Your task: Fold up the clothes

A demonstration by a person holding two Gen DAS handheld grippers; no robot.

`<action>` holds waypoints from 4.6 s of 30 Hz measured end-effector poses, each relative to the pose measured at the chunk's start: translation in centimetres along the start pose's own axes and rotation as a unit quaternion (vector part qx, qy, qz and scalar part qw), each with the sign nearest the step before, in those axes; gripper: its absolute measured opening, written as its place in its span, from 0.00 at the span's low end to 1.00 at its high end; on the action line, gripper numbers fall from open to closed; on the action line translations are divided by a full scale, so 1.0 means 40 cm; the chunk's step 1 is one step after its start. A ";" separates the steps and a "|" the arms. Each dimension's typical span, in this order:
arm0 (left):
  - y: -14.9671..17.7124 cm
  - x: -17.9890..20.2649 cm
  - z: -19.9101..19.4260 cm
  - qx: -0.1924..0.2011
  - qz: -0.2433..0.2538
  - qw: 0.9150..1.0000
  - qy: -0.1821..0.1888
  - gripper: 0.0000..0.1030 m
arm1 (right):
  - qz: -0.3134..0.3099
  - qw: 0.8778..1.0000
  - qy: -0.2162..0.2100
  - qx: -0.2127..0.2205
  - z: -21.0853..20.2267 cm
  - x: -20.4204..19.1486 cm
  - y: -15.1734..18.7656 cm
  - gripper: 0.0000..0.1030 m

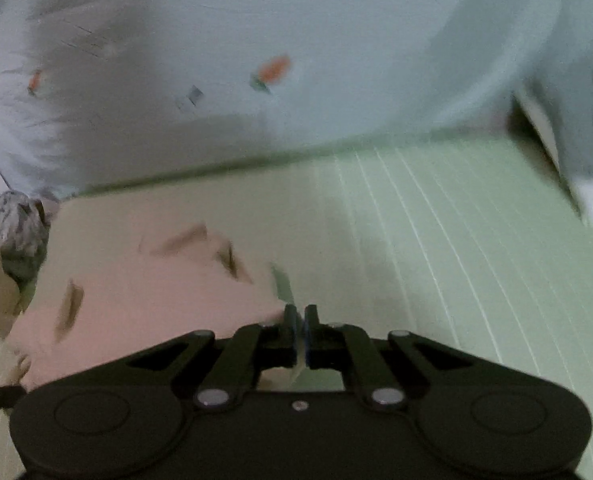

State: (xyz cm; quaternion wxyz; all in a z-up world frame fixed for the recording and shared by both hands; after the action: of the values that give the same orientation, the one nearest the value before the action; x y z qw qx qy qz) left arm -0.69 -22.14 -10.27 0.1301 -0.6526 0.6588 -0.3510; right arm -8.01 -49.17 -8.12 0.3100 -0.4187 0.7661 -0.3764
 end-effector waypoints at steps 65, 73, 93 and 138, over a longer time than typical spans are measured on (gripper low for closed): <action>-0.114 -0.098 0.319 -0.062 0.049 0.986 -0.149 0.98 | -0.025 0.992 0.112 -0.057 0.330 0.329 -0.029 0.69; -0.159 -0.081 0.249 -0.014 0.062 0.984 -0.167 0.97 | -0.002 0.990 0.143 0.003 0.236 0.355 -0.054 0.81; 0.025 0.079 0.003 0.017 0.069 0.997 -0.016 0.85 | -0.013 0.997 0.033 -0.063 0.000 0.290 0.226 0.99; 0.089 0.223 0.131 -0.049 0.098 0.993 0.045 0.37 | 0.029 0.995 -0.010 -0.093 -0.032 0.219 0.257 0.52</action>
State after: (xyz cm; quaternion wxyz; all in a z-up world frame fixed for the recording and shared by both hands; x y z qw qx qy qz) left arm -1.17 -32.50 -13.74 0.1016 -0.5742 0.7411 -0.3329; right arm -17.22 -52.65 -17.44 0.2887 -0.4270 0.8063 -0.2902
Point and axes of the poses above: each gripper's, at about its wrist camera, not at the fingertips, and z roughly the way its jaws point, x to its right, y to its underside, the point moved 6 cm from there along z, roughly the way its jaws point, and after that the axes turned 14 degrees about x, right-handed, at the moved point
